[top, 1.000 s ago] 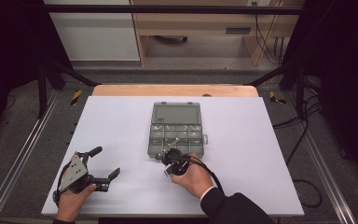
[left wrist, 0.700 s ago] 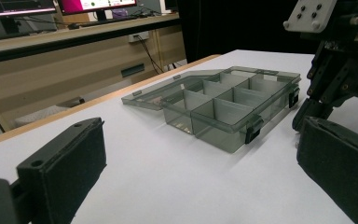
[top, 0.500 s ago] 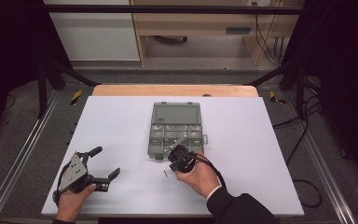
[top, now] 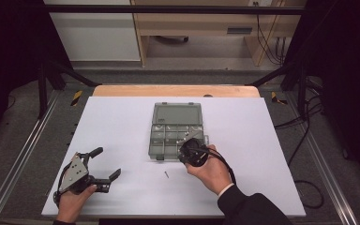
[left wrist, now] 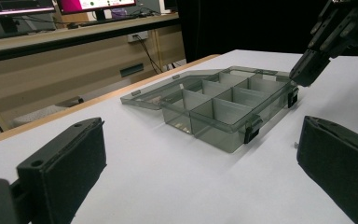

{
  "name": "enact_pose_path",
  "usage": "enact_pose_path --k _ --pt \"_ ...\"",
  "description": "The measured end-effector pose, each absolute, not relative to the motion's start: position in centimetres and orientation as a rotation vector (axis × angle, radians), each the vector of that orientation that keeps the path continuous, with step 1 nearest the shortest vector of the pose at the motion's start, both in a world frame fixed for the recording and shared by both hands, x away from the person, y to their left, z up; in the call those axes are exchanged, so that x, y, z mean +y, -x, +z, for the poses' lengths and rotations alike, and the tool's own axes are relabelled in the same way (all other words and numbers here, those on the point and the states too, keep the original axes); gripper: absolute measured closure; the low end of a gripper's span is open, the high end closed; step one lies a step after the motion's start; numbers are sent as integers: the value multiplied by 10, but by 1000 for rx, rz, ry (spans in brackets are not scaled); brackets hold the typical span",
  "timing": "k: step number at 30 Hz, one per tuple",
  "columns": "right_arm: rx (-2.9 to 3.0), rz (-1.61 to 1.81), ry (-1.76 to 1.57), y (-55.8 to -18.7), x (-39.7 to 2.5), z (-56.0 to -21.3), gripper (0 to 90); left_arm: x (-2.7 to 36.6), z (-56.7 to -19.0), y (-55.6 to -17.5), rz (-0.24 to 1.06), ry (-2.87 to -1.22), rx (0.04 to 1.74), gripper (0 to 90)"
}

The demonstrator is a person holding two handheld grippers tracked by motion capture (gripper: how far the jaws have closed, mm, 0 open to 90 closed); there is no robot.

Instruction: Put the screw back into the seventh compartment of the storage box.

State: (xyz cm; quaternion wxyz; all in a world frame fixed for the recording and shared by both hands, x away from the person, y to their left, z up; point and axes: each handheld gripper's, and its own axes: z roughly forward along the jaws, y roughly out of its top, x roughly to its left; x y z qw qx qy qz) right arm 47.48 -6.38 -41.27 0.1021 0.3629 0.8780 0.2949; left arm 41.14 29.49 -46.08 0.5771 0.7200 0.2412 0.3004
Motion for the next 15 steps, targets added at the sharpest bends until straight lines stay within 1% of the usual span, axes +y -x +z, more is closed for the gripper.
enact_pose_path --k 8,15 --pt "2524 895 -1102 -489 -68 -406 877 295 -461 -412 703 -1685 565 9" --pt "2496 864 -1126 -506 -69 -409 877 295 -461 -411 704 -1685 565 9"
